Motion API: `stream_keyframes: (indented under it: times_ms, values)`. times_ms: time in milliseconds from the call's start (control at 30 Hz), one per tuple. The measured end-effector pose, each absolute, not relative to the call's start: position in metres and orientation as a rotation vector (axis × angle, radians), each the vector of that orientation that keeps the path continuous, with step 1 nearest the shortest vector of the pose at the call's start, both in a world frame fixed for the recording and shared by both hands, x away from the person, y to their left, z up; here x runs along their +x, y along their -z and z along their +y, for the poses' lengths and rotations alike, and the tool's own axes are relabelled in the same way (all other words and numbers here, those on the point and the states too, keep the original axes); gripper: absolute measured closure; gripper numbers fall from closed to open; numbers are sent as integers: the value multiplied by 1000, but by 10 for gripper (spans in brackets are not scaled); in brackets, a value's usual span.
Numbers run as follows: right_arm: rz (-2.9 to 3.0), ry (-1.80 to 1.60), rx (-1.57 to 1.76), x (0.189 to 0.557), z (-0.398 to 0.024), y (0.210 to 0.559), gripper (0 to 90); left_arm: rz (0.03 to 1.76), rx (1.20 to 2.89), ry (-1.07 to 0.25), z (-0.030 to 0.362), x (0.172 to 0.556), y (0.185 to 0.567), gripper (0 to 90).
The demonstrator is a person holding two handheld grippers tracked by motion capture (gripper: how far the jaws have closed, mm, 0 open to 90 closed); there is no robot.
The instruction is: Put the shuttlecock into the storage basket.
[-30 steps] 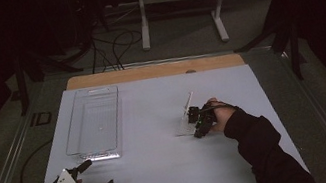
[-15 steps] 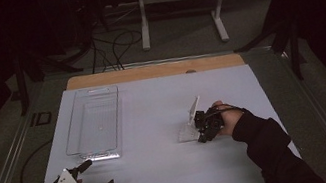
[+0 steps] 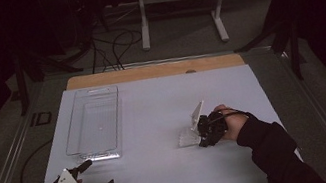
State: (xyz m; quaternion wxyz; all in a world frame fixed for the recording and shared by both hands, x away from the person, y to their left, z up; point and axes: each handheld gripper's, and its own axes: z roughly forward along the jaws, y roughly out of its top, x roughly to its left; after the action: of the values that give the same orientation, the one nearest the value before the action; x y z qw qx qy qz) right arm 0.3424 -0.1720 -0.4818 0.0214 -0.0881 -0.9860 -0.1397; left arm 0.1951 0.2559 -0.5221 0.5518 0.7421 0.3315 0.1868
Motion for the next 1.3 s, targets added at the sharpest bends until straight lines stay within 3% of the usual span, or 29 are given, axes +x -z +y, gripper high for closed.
stream_keyframes:
  times_ms: [1300]
  values:
    - [-3084, 688, -180, 313, -172, 437, 659, 776, 1791, -443, 252, 196, 521, 3]
